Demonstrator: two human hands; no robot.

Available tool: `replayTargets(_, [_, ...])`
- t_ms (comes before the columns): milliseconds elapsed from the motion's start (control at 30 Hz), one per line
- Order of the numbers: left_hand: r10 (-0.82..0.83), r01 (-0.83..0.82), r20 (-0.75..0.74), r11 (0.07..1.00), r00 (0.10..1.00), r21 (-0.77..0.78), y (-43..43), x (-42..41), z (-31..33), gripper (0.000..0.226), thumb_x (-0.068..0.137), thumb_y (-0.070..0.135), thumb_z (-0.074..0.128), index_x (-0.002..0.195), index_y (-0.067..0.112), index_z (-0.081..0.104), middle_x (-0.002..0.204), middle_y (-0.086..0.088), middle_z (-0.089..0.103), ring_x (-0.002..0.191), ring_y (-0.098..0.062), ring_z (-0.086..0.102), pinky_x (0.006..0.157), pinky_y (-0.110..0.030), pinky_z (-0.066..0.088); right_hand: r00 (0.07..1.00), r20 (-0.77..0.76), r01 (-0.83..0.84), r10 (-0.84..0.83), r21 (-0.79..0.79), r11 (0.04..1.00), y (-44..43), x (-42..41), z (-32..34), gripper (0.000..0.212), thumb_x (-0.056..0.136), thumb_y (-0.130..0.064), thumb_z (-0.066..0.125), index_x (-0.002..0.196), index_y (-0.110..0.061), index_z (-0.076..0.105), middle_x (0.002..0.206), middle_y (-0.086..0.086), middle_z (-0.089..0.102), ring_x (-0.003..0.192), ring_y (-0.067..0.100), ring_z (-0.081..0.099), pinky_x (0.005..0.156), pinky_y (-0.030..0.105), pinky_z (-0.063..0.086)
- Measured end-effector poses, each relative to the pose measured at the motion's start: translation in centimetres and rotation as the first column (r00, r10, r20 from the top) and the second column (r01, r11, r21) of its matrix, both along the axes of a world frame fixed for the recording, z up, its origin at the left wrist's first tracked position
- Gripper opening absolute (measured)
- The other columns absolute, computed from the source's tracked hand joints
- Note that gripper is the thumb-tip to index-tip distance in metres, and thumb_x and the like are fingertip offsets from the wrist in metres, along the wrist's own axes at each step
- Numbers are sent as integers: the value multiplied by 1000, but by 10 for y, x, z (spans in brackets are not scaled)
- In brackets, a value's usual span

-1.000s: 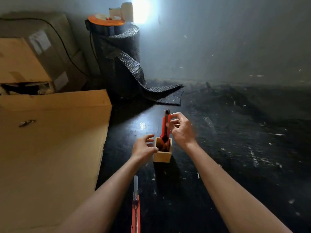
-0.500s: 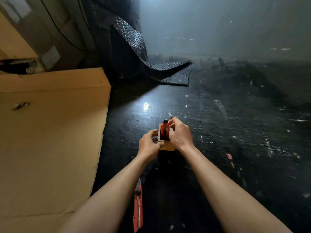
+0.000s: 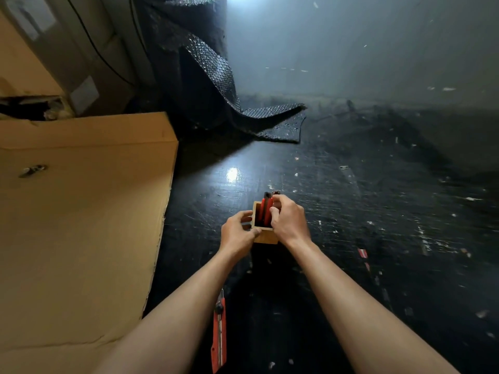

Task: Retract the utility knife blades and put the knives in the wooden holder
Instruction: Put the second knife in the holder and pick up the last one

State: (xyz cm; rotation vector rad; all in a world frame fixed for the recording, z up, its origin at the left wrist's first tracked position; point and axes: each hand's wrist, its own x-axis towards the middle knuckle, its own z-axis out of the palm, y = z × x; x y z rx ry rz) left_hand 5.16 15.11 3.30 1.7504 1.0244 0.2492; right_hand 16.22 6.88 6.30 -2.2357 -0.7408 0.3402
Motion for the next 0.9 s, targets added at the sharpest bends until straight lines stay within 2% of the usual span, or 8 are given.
replayTargets(100, [0,0,-7,1000,1000,31,-2,-6,7,52,86,12,81,136,13,64,131,-6,71,106,-10,63,94,-28,52,999,39,-9,8,9,1000,-9,-4,10,24,95,-10,57,117,-11,66,105,11,74,96,27,69,81,33,55])
replayTargets(200, [-11,13,-23,998,1000,64,-5,-18,13,55,86,14,82,137,13,63,133,-7,70,108,-14,65,99,-36,54,997,66,-30,31,-2,1000,-20,-13,17,21,93,-15,60,113,-13,66,102,8,74,93,24,69,79,37,59])
replayTargets(333, [-28,33,-52,994,998,101,-11,-47,14,55,85,14,83,136,13,64,130,-6,72,113,-19,69,99,-32,55,998,41,-55,57,-46,997,-38,-38,15,19,92,-20,61,111,-17,67,99,2,73,89,20,68,78,39,59])
replayTargets(467, [-48,66,-110,985,993,159,-24,-88,5,49,85,15,81,132,15,67,123,-2,73,102,-9,64,90,-21,50,995,-29,-98,95,-102,990,-56,-73,1,19,93,-21,61,111,-18,67,101,1,73,92,19,68,81,40,58])
replayTargets(600, [-51,78,-183,986,982,146,-44,-132,-13,46,86,13,79,131,16,67,119,-2,73,103,-11,67,89,-23,54,986,-113,-143,125,-175,974,-66,-116,-24,24,94,-24,62,117,-19,65,108,2,72,95,17,67,82,40,58])
replayTargets(700, [-15,45,-218,990,976,131,-56,-162,-28,35,84,16,80,118,19,72,107,2,73,100,-14,71,88,-27,58,963,-220,-215,158,-264,940,-74,-148,-47,29,94,-24,63,122,-21,63,112,1,71,97,16,67,83,37,58])
replayTargets(767, [6,17,-231,995,973,97,-63,-177,-36,31,83,16,81,112,18,73,104,2,72,98,-14,70,84,-25,56,938,-302,-264,169,-309,914,-79,-164,-59,31,93,-23,64,124,-21,62,112,1,70,95,15,67,83,35,57])
replayTargets(900, [-5,-8,-289,999,957,-43,-77,-197,-47,42,82,13,83,121,12,71,104,0,74,93,-13,70,77,-19,50,891,-413,-336,188,-322,885,-87,-191,-74,28,93,-19,64,120,-22,63,101,-3,70,82,7,67,72,29,58])
